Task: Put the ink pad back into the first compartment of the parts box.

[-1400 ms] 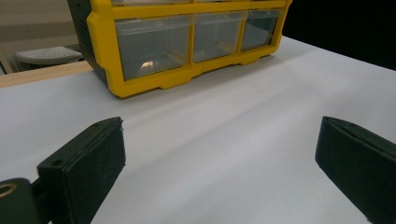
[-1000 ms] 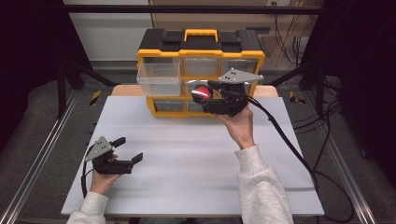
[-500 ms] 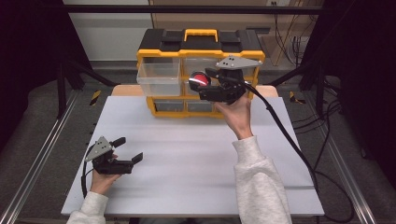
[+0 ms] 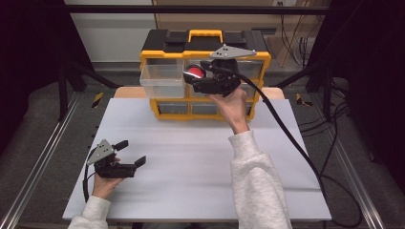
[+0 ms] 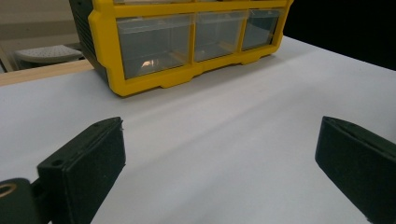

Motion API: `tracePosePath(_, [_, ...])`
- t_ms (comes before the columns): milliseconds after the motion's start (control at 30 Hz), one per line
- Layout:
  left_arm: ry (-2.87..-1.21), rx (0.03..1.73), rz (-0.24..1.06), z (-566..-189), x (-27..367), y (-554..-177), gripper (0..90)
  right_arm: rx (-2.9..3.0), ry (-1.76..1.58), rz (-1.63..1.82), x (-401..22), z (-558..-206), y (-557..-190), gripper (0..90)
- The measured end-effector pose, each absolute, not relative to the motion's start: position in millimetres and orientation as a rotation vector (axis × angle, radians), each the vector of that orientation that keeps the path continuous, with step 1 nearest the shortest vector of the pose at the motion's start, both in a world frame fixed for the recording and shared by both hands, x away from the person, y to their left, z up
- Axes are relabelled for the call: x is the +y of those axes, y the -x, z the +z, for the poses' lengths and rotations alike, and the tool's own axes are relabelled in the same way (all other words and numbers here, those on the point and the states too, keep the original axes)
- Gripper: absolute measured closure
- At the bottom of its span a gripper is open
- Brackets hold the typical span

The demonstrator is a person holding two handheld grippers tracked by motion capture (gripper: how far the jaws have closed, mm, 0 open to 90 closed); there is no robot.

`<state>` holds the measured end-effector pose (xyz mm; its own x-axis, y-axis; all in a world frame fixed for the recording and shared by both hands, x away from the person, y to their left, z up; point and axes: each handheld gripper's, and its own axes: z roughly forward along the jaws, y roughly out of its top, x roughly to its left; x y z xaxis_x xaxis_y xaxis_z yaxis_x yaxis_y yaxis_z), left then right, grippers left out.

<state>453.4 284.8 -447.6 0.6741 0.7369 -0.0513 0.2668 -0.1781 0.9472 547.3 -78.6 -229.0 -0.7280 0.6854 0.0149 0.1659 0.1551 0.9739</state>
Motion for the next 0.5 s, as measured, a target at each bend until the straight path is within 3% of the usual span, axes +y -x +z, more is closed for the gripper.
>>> tracePosePath(500, [-1.746, 0.811, 0.514, -448, 285, -454, 1.4, 2.013, -0.797, 1.591, -51, -219, -566, 30.2])
